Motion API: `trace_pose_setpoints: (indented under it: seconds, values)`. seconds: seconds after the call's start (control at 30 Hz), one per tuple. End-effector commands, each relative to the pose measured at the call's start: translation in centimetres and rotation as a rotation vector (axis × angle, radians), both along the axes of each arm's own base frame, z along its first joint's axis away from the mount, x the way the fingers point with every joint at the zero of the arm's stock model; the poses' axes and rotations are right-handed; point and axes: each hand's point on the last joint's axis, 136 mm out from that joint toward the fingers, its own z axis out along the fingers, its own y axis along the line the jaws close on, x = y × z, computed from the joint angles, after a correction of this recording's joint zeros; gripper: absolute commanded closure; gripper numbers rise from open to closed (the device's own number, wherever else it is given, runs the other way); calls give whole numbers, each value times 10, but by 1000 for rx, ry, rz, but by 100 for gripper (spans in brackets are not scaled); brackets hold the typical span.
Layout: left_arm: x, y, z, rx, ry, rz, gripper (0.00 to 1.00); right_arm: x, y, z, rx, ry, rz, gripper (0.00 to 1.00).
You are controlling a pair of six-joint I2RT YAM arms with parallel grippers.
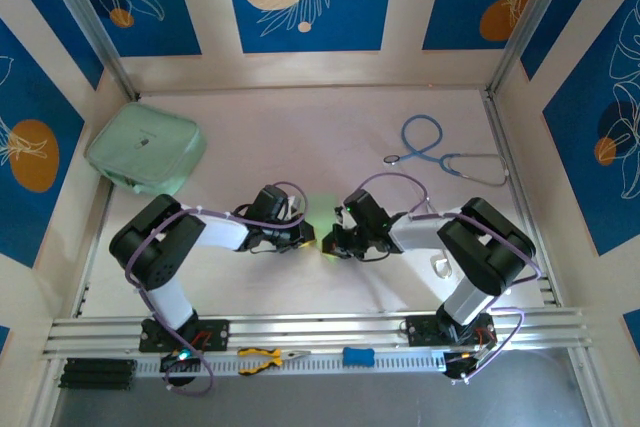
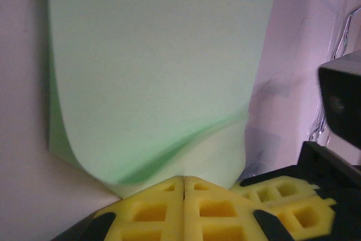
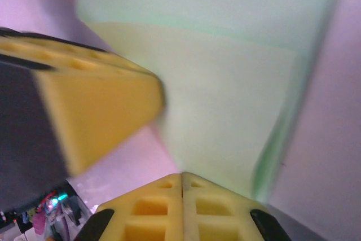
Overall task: Fold a paper plane with a square sheet of paper (pick it up from the middle)
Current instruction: Third fold the triangle at the center of the table.
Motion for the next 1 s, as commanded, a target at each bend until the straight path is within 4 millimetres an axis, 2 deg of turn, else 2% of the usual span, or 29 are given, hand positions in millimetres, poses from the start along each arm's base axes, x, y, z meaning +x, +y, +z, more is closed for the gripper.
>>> trace_pose_setpoints:
  seconds: [0.0,0.2,0.3,0.57,0.73,0.97]
  values:
    - [1,-2,7,14,-28,-19,100,-19,-23,-27,-80,98,-35,98]
    - [6,-13,36,-47,-93,-62,95,-22,-29,-32,-95,118,-43,99]
    - [3,-17,42,-58,-97,-77,96,-20,-27,-31,-89,115,-40,99]
    - [-1,-14,13,15,-34,-66,99,-19,-26,-31,-95,121,-40,99]
    - [6,7,-12,115,0,-10,100,-22,-29,-35,-119,140,-44,100]
    - [21,20,-14,99,-8,18,98,-27,-29,-39,-138,161,-40,100]
